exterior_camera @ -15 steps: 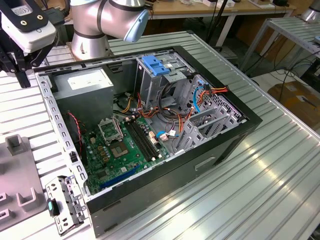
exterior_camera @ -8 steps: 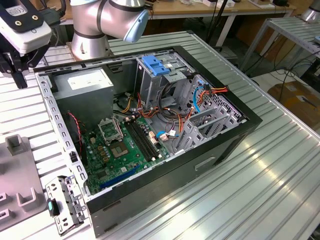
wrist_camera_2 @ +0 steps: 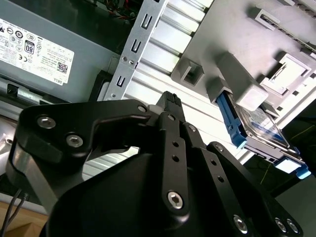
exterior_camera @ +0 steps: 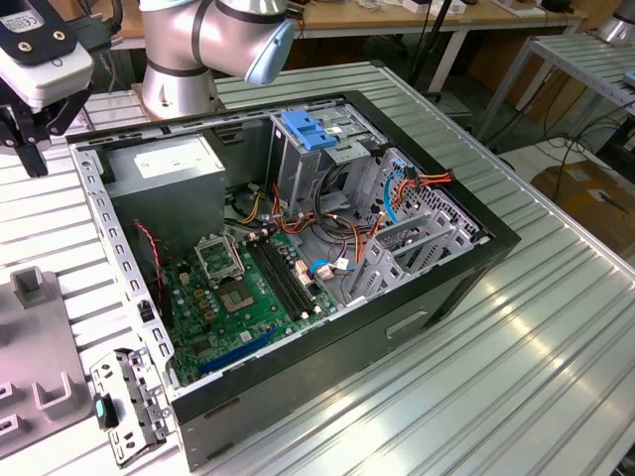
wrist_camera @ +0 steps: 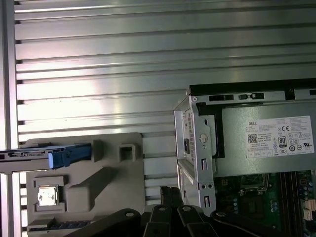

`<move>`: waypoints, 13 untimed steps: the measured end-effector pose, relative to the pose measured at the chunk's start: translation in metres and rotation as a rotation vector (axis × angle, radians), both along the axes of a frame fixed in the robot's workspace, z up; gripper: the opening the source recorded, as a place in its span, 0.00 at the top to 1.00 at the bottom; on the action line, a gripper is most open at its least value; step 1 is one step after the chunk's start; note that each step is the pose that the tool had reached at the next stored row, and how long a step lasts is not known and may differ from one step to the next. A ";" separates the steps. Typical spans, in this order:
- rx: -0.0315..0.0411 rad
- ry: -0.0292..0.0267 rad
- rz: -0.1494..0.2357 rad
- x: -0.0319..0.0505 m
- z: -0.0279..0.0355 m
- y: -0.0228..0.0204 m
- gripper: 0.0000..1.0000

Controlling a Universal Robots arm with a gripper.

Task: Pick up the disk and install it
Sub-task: 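Reach for the disk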

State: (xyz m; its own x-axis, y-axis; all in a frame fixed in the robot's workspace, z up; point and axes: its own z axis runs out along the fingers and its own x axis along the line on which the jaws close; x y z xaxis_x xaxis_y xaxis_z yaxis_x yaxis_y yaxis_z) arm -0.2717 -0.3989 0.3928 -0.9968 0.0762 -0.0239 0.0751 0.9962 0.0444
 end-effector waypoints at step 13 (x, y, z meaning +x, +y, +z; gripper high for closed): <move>0.0000 0.0001 0.000 -0.0064 0.0000 0.0000 0.89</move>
